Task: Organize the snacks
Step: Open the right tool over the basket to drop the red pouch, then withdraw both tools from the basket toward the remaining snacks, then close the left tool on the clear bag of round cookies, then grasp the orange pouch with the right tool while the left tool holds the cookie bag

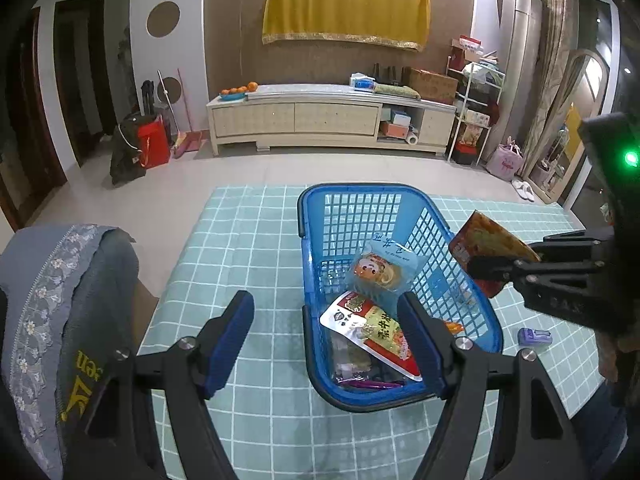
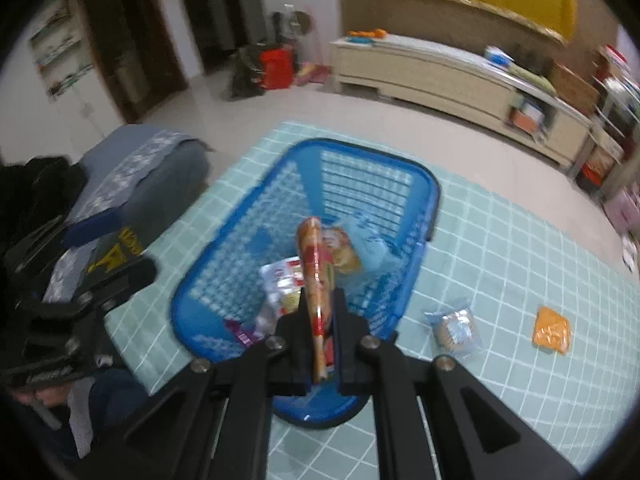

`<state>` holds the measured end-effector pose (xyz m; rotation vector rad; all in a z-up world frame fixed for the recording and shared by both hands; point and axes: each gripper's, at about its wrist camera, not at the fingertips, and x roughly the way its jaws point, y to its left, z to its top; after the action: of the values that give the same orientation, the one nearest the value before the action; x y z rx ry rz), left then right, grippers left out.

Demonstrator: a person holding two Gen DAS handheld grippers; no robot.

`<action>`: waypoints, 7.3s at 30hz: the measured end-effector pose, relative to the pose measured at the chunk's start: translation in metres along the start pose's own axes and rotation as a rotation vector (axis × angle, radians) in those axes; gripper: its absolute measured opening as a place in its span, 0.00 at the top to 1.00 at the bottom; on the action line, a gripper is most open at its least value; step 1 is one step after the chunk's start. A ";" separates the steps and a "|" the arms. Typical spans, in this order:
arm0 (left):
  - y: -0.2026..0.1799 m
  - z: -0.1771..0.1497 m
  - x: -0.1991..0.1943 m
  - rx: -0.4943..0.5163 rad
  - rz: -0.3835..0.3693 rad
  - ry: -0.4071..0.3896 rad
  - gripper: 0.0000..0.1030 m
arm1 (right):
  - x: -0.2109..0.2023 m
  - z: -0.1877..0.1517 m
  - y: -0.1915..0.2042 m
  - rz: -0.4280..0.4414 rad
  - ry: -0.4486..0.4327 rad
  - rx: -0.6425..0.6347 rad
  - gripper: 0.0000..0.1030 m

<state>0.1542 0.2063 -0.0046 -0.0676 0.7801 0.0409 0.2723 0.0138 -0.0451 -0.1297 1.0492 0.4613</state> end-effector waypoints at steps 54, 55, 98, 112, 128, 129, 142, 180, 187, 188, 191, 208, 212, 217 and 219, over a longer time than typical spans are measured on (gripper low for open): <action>-0.161 -0.001 -0.049 0.213 -0.202 -0.068 0.18 | -0.141 -0.097 -0.092 -0.127 -0.182 0.154 0.13; -0.166 -0.001 -0.049 0.217 -0.214 -0.064 0.18 | -0.144 -0.099 -0.094 -0.131 -0.184 0.154 0.13; -0.254 0.026 0.154 0.029 -0.027 0.276 0.00 | -0.052 -0.103 -0.275 -0.153 -0.058 0.274 0.00; -0.232 0.017 0.234 -0.126 0.026 0.411 0.00 | 0.015 -0.092 -0.303 -0.169 0.002 0.268 0.00; -0.231 0.002 0.273 -0.129 0.164 0.468 0.17 | 0.028 -0.100 -0.320 -0.164 0.044 0.300 0.00; -0.232 0.001 0.272 -0.118 0.178 0.469 0.21 | 0.027 -0.099 -0.321 -0.162 0.042 0.305 0.00; -0.227 -0.019 0.245 -0.118 0.140 0.449 0.46 | 0.029 -0.100 -0.339 -0.131 0.047 0.368 0.00; -0.232 0.004 0.245 -0.006 -0.055 0.358 0.49 | 0.118 -0.061 -0.318 -0.291 0.320 0.379 0.00; -0.235 0.006 0.242 0.002 -0.071 0.346 0.49 | 0.110 -0.072 -0.313 -0.276 0.290 0.345 0.02; -0.235 0.005 0.241 0.004 -0.071 0.346 0.49 | 0.109 -0.073 -0.312 -0.273 0.288 0.335 0.04; -0.235 0.005 0.241 0.008 -0.070 0.346 0.49 | 0.104 -0.075 -0.308 -0.265 0.289 0.319 0.09; -0.234 0.003 0.240 0.006 -0.068 0.361 0.49 | 0.081 -0.077 -0.293 -0.236 0.274 0.295 0.65; -0.238 0.004 0.239 0.016 -0.073 0.357 0.49 | 0.081 -0.081 -0.290 -0.235 0.273 0.269 0.65; -0.240 0.004 0.237 0.029 -0.076 0.353 0.49 | 0.074 -0.091 -0.296 -0.159 0.238 0.353 0.76; -0.239 0.006 0.234 0.031 -0.075 0.348 0.49 | 0.070 -0.095 -0.298 -0.133 0.234 0.368 0.78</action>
<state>0.3392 -0.0289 -0.1547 -0.0754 1.1249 -0.0552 0.3522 -0.2630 -0.1863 0.0765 1.3291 0.1285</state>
